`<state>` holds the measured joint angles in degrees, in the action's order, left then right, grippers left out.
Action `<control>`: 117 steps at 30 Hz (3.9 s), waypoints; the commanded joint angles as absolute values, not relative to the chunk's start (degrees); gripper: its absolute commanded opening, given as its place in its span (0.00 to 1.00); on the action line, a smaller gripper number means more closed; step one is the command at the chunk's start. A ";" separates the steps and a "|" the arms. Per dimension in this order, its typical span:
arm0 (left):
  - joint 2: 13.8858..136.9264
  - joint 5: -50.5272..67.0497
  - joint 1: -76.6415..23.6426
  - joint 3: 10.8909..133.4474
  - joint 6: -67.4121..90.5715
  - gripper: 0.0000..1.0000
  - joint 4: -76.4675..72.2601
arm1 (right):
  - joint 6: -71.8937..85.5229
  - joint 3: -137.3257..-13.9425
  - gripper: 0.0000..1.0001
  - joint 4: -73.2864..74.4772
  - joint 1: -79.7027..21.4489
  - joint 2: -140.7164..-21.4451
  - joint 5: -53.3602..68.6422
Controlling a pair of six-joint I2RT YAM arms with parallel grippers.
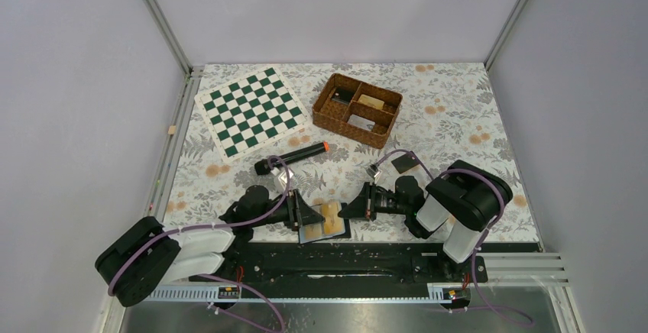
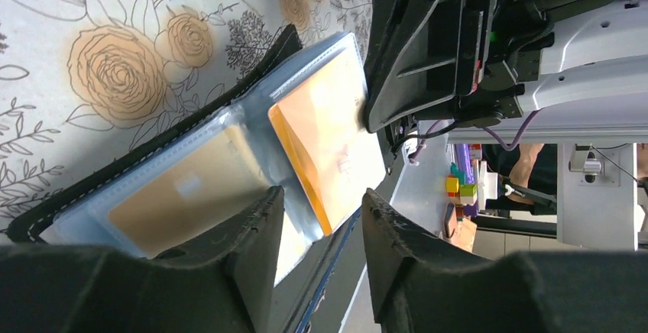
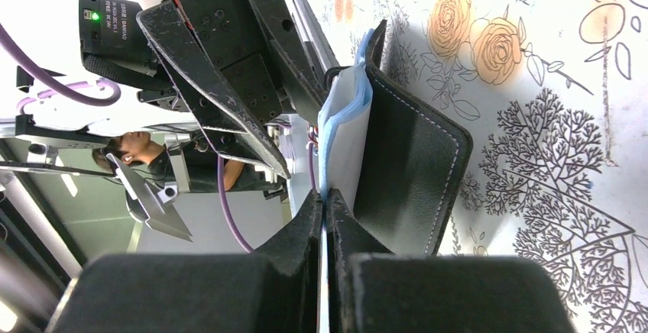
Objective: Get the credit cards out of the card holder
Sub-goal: Remove the credit card from the card holder.
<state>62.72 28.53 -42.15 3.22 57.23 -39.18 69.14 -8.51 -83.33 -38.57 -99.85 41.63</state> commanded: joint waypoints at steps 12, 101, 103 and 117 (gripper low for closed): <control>58.64 25.38 -41.84 0.90 57.36 0.39 -46.29 | 72.52 -9.23 0.00 -86.02 -38.27 -93.35 43.42; 92.82 29.87 -38.31 -4.70 64.97 0.00 -78.79 | 68.57 -5.27 0.00 -85.69 -34.12 -107.76 36.49; 92.51 29.42 -38.28 -4.50 64.61 0.00 -77.02 | 68.97 -5.27 0.03 -85.69 -34.11 -107.90 36.09; 98.56 30.07 -36.63 -6.18 65.46 0.00 -81.23 | 71.03 -4.21 0.29 -85.11 -33.58 -107.22 33.08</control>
<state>96.82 29.34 -37.45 0.54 66.11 -75.31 70.81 -5.54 -84.27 -34.30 -109.47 35.51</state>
